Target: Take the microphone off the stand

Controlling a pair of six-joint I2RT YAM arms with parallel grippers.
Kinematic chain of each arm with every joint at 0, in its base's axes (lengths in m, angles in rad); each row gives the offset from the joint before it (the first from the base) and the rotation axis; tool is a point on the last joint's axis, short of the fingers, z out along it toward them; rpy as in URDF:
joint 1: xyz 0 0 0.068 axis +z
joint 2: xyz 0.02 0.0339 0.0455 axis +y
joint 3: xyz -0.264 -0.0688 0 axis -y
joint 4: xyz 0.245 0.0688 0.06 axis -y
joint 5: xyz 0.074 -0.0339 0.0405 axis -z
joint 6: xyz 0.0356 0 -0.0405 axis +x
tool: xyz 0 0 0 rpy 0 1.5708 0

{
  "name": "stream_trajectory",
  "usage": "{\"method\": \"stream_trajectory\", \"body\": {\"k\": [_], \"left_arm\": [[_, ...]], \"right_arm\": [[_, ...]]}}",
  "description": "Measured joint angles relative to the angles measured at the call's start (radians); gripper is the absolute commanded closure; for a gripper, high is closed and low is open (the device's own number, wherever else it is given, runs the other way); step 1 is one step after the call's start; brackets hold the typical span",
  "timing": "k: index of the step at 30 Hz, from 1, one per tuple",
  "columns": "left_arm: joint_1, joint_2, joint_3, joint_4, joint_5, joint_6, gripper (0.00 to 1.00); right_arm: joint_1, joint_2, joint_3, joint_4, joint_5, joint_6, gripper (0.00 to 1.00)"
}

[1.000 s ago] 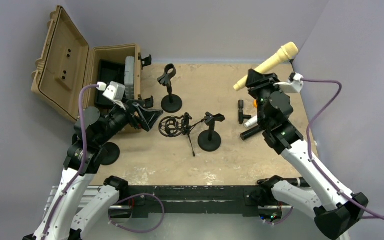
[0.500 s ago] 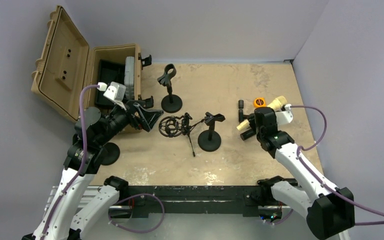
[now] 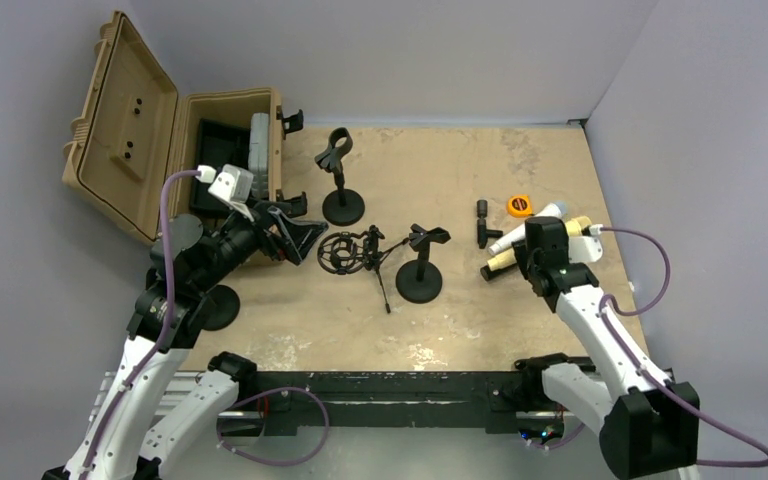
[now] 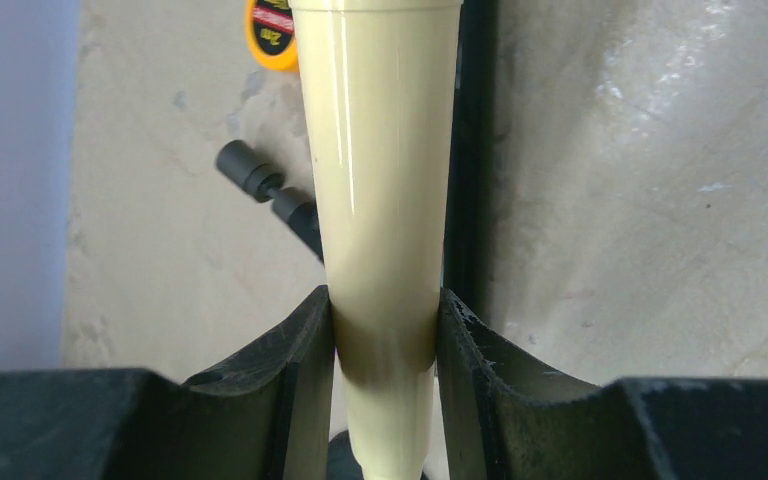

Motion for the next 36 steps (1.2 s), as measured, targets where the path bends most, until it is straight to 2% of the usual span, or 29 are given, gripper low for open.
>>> {"method": "stream_trajectory", "body": {"k": [14,20,27,30,34,36], "left_arm": [[-0.024,-0.06,0.0,-0.01,-0.032,0.008,0.0],[-0.054,-0.062,0.0,-0.02,-0.063,0.023,0.0],[-0.066,-0.056,0.0,-0.034,-0.085,0.041,0.0],[-0.066,-0.051,0.003,-0.041,-0.092,0.048,0.0],[-0.066,-0.044,0.007,-0.042,-0.103,0.051,0.0],[-0.066,-0.04,0.008,-0.043,-0.107,0.053,0.0]], "right_arm": [[-0.29,0.354,0.08,-0.027,-0.103,-0.142,1.0],[-0.322,0.484,0.121,-0.055,-0.109,-0.153,0.99],[-0.322,0.552,0.148,-0.051,-0.126,-0.167,0.81],[-0.322,0.561,0.153,-0.036,-0.126,-0.177,0.78],[-0.322,0.563,0.153,-0.026,-0.126,-0.182,0.5],[-0.322,0.563,0.152,-0.014,-0.129,-0.185,0.44]]}}
